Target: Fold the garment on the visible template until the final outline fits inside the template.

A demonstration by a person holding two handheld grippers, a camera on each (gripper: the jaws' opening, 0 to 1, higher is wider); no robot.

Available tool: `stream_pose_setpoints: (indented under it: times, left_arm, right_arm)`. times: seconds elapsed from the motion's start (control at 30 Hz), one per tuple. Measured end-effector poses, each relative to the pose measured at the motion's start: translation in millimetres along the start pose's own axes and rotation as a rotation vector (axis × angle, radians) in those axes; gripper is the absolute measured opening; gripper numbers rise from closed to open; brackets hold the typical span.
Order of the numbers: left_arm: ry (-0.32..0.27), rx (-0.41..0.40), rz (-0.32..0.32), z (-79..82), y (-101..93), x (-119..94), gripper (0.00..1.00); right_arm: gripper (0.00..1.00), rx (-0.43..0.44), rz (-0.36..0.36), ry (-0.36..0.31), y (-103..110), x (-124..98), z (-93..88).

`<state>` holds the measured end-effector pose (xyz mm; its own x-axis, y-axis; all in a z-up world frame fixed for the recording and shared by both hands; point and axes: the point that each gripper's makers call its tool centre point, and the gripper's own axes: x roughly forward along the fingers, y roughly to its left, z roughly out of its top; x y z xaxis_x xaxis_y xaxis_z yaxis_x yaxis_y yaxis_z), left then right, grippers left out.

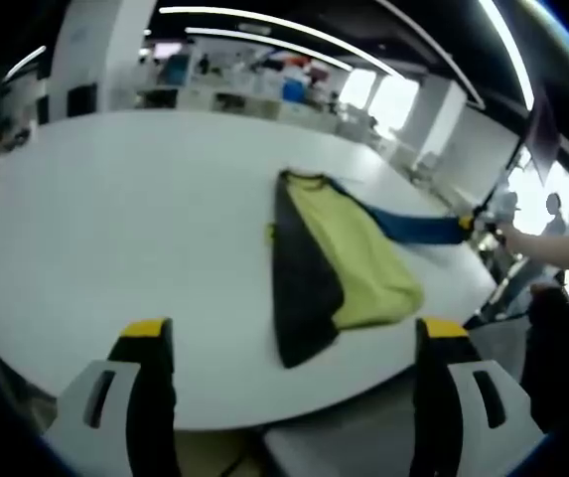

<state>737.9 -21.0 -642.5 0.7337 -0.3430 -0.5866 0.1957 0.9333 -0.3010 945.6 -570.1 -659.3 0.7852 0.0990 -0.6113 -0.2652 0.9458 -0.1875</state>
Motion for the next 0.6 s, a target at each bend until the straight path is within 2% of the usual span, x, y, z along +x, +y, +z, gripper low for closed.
stream_pose_setpoints:
  times: [0.37, 0.6]
  left_arm:
    - [0.006, 0.001, -0.012, 0.6, -3.6, 3, 0.97]
    - [0.004, -0.01, -0.004, 4.6, -4.4, 10, 0.97]
  right_arm:
    - [0.03, -0.014, -0.003, 0.025, -10, 12, 0.0]
    - [0.03, -0.004, -0.009, 0.047, -23, 21, -6.0]
